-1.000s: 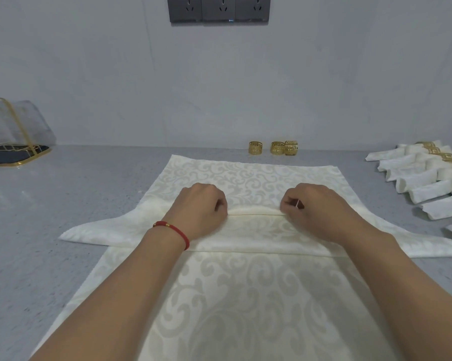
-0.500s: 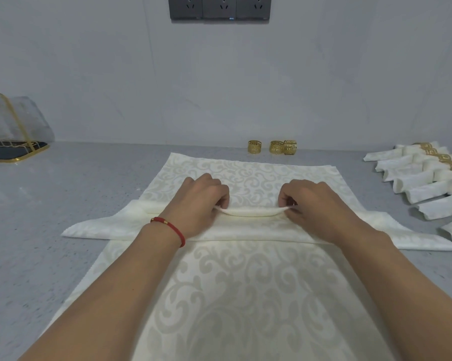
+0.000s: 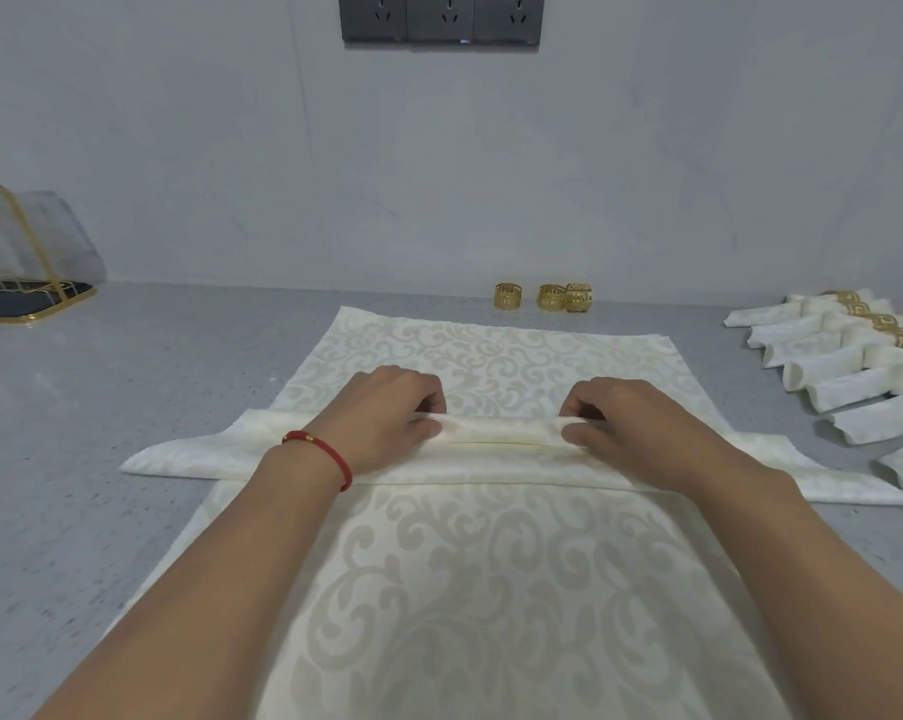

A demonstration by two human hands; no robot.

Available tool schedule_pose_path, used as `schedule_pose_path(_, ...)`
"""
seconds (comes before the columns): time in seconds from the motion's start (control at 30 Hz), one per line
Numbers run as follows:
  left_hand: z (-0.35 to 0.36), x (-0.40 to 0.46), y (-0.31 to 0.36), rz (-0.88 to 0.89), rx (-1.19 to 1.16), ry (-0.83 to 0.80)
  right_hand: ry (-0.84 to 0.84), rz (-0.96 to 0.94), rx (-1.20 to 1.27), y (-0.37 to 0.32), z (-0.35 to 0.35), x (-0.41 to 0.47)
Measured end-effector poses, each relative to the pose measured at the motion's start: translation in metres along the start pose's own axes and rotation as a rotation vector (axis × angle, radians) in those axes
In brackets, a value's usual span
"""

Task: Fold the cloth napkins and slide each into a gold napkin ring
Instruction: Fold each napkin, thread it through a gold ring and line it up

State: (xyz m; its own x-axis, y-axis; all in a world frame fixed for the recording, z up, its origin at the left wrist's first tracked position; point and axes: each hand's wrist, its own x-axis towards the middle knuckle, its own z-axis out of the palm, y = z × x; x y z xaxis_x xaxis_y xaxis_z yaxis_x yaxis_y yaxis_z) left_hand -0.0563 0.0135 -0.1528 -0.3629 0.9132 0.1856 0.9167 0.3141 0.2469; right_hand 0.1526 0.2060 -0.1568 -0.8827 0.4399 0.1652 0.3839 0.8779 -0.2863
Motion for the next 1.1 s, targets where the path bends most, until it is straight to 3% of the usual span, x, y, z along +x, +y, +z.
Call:
schedule_pose_path(0.13, -0.007, 0.002, 0.008, 0.06, 0.145, 0.05, 0.064, -0.057, -0.109, -0.01, -0.002, 0.0)
schedule_pose_path(0.27, -0.011, 0.001, 0.019, 0.093, 0.245, -0.165, 0.005, -0.107, -0.3, -0.021, -0.005, -0.004)
schedule_pose_path(0.37, -0.021, -0.007, 0.017, 0.053, 0.14, -0.26, -0.108, -0.07, -0.279, -0.023, -0.009, -0.01)
schedule_pose_path(0.5, -0.013, -0.02, 0.013, 0.025, 0.041, -0.119, -0.026, -0.024, -0.07, -0.018, -0.01, -0.017)
schedule_pose_path(0.6, 0.001, -0.027, 0.013, -0.046, 0.02, -0.036, -0.006, -0.044, -0.132, -0.017, -0.001, -0.022)
schedule_pose_path(0.77, 0.008, -0.045, 0.022, 0.109, 0.37, 0.163, 0.171, -0.178, -0.337, -0.021, 0.01, -0.037)
schedule_pose_path(0.87, 0.015, -0.061, 0.032, 0.134, 0.365, 0.119, 0.19, -0.23, -0.491, -0.023, 0.014, -0.05)
schedule_pose_path(1.1, 0.029, -0.102, 0.051, 0.001, 0.2, -0.062, 0.073, -0.194, -0.655, -0.041, 0.006, -0.079)
